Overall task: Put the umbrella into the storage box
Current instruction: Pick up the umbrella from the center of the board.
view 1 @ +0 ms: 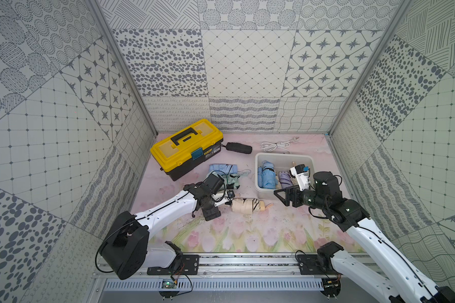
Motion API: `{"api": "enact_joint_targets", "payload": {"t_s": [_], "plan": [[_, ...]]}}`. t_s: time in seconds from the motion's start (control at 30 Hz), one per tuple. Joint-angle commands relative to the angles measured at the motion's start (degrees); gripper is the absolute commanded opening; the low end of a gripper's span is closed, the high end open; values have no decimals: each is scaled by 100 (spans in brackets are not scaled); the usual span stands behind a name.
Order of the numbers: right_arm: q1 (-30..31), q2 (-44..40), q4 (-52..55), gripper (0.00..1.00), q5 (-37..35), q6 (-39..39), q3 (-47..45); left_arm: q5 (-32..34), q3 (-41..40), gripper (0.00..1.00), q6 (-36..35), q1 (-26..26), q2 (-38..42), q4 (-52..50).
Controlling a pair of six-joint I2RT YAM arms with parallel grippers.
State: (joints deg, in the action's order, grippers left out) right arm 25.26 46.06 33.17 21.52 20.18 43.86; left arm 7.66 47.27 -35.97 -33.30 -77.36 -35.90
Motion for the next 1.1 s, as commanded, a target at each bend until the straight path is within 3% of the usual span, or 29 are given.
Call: {"api": "enact_joint_targets", "payload": {"t_s": [0.0, 0.33, 0.53, 0.83, 1.07], "plan": [[1, -99, -232, 82, 69, 29, -68, 628, -29, 87, 69, -36, -35, 525], [3, -94, -241, 82, 74, 80, -131, 834, 19, 88, -560, -13, -595, 1301], [6, -116, -267, 82, 37, 135, -184, 825, 46, 84, -752, -18, -930, 1429], [6, -91, -333, 82, -60, 122, -70, 807, -86, 55, -1139, -29, -1001, 1310], [6, -8, -354, 82, -29, 82, 48, 746, -142, 45, -830, -37, -427, 868]]}}
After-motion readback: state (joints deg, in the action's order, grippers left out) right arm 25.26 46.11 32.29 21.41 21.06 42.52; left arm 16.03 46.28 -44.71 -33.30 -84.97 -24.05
